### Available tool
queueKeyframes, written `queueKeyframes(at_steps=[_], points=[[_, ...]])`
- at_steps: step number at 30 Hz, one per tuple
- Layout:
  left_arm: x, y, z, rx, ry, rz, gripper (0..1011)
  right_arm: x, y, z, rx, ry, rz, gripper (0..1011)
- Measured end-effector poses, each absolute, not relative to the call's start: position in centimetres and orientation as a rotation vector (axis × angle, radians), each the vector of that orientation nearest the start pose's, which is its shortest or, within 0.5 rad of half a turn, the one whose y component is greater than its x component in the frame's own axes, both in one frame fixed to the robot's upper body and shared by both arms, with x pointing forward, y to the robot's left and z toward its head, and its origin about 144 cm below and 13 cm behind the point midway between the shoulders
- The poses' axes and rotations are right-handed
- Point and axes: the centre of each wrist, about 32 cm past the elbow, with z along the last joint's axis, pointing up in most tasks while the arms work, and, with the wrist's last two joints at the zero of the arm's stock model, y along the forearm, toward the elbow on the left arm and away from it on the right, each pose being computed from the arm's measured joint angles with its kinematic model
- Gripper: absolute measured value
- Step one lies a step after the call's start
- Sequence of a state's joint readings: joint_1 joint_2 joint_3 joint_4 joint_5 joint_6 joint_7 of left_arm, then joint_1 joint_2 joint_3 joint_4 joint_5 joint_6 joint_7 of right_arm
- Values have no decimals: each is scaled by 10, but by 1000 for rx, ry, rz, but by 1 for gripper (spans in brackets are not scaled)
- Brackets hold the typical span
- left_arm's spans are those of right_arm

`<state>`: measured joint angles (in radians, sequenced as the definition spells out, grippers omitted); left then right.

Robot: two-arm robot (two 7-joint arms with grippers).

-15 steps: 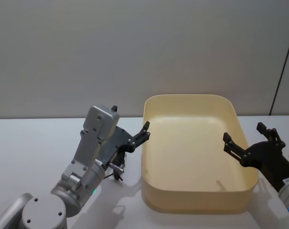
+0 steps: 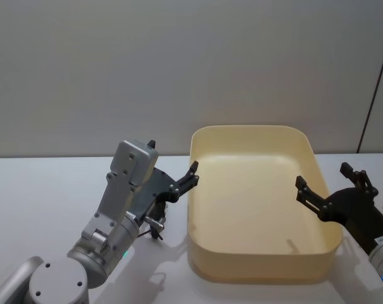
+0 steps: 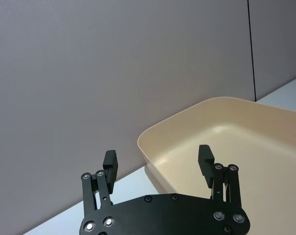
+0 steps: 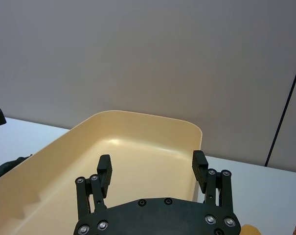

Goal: Pick up the toy alternately with two hands and place it into the central storage box.

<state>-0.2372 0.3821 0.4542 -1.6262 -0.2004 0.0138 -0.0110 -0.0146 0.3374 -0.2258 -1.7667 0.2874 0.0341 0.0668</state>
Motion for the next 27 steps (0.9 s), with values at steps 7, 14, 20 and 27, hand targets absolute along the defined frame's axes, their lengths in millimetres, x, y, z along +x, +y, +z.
queueKeyframes(at_steps=[7,14,20,27], points=[[492,198,1204,61,-268,1124,1001,443,-237,1189,26,-75,-1230,1001],[492,198,1204,61,-268,1124,1001,443,-237,1189,26,-75,-1230,1001],[492,198,1204,61,-268,1124,1001,443,-237,1189,26,-75,-1230,1001],[492,198,1204,61,-268,1124,1001,443,-237,1189,26,-75,-1230,1001]])
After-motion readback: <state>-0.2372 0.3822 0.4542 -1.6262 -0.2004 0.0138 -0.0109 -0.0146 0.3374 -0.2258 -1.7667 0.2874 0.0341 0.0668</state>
